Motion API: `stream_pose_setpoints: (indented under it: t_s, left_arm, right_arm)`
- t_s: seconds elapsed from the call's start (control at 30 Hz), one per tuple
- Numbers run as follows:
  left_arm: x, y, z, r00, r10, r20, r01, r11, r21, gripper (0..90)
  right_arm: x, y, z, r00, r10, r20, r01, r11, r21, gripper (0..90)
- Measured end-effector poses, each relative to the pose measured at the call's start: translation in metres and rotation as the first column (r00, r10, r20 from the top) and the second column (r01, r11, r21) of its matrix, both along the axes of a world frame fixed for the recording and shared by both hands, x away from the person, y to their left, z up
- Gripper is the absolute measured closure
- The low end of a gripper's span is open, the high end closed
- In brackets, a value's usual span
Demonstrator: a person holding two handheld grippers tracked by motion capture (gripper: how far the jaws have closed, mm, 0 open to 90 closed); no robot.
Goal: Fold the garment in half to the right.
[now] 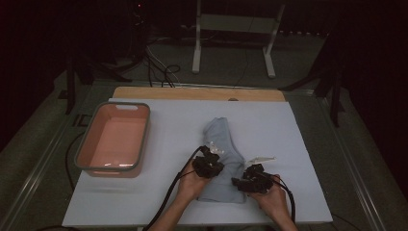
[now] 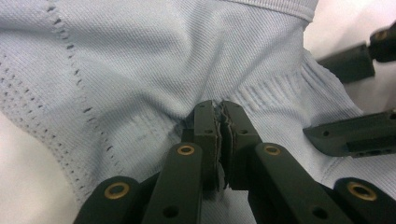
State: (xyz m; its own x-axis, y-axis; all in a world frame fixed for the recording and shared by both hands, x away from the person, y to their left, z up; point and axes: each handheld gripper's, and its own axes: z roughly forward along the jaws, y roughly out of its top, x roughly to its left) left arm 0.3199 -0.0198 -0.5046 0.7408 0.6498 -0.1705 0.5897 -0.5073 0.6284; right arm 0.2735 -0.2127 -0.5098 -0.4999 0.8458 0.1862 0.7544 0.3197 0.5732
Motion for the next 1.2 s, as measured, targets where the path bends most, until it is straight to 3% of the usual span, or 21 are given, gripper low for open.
stream_pose_setpoints:
  t_s: [0.33, 0.7, 0.93, 1.2]
  left_arm:
    - [-0.0015, -0.0008, 0.0007, 1.0, 0.003, 0.004, -0.003, 1.0, 0.005, 86.4]
    - [-0.0023, -0.0014, 0.0007, 1.0, 0.002, 0.002, -0.002, 1.0, 0.006, 88.0]
    - [-0.002, -0.0016, 0.0007, 1.0, 0.002, -0.005, -0.002, 1.0, 0.003, 89.0]
    - [-0.0024, -0.002, 0.0011, 1.0, 0.002, -0.005, -0.002, 1.0, 0.006, 89.1]
  right_arm:
    - [0.0019, -0.0007, -0.0003, 0.9998, 0.017, -0.006, -0.017, 1.0, 0.003, 76.3]
    - [0.0004, 0.0006, -0.0003, 0.9999, -0.015, -0.006, 0.015, 1.0, 0.0, 77.7]
    - [0.0018, 0.0033, 0.0016, 0.998, -0.048, -0.042, 0.048, 0.999, 0.012, 80.4]
    - [0.0031, 0.0026, 0.0024, 0.9977, -0.042, -0.053, 0.043, 0.999, 0.017, 82.8]
